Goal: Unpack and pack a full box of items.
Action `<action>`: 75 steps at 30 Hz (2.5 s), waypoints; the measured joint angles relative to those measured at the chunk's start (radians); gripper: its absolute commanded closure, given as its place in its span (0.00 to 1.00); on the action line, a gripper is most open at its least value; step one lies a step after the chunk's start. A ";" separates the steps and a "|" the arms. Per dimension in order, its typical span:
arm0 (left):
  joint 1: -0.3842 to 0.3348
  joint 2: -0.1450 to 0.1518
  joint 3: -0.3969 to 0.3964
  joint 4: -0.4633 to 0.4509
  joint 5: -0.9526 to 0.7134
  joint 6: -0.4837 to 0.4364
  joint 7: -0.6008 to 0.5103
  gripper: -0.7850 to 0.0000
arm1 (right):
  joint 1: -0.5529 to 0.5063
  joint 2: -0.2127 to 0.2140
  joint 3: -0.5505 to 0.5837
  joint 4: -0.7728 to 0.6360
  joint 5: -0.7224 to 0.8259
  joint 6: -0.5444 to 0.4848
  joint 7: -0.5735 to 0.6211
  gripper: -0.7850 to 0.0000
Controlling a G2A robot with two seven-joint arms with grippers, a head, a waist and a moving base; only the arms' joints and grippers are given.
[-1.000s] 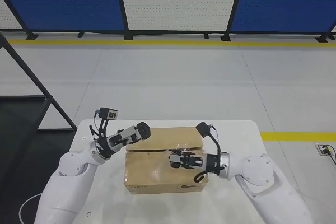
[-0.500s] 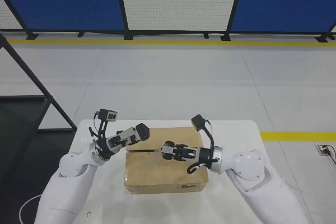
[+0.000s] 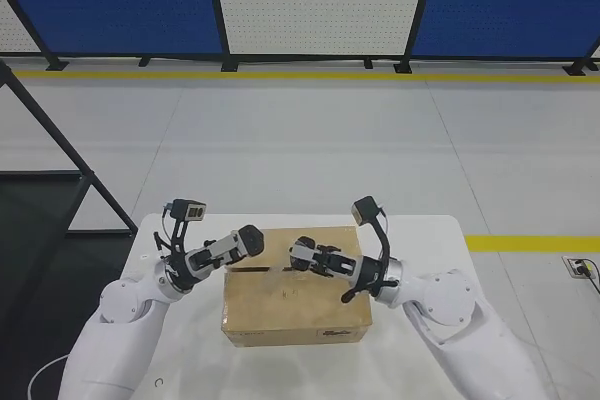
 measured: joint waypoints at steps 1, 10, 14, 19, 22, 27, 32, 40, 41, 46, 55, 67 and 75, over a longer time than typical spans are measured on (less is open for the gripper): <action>0.008 0.000 0.000 -0.012 0.003 0.000 0.007 0.00 | 0.001 -0.001 -0.001 0.001 0.000 -0.003 -0.004 1.00; 0.078 0.008 -0.034 -0.110 0.036 -0.028 0.085 0.00 | 0.001 -0.001 -0.001 0.001 -0.001 -0.002 -0.003 1.00; 0.117 0.013 -0.061 -0.163 0.073 -0.049 0.138 0.00 | -0.012 -0.002 -0.001 -0.010 0.005 0.000 -0.023 1.00; 0.153 0.016 -0.074 -0.226 0.188 -0.050 0.236 0.00 | -0.023 -0.015 -0.013 -0.036 0.007 0.046 -0.144 1.00; 0.172 0.018 -0.079 -0.259 0.280 -0.049 0.290 0.00 | -0.018 -0.026 -0.028 -0.039 0.011 0.074 -0.208 1.00; 0.214 0.022 -0.111 -0.321 0.541 -0.041 0.425 0.00 | -0.010 -0.039 -0.043 -0.036 0.012 0.110 -0.265 1.00; 0.270 0.016 -0.103 -0.416 0.887 0.038 0.638 0.00 | -0.014 -0.046 -0.038 -0.035 0.026 0.130 -0.283 1.00; 0.298 0.008 -0.045 -0.472 1.185 0.139 0.789 0.10 | -0.024 -0.053 -0.022 -0.041 0.030 0.138 -0.293 1.00; 0.298 0.008 -0.044 -0.472 1.197 0.143 0.791 0.13 | -0.025 -0.054 -0.021 -0.042 0.029 0.138 -0.293 1.00; 0.304 0.008 -0.029 -0.482 1.257 0.157 0.810 0.42 | -0.032 -0.057 -0.012 -0.048 0.025 0.143 -0.291 1.00; 0.317 0.008 -0.008 -0.500 1.297 0.132 0.820 0.80 | -0.035 -0.064 -0.001 -0.048 0.021 0.152 -0.280 1.00; 0.325 0.011 -0.016 -0.508 1.316 0.131 0.838 1.00 | -0.045 -0.072 0.010 -0.054 0.010 0.161 -0.271 0.00; 0.309 0.012 -0.028 -0.480 1.251 0.114 0.830 1.00 | -0.064 -0.073 0.031 -0.067 0.006 0.173 -0.263 0.00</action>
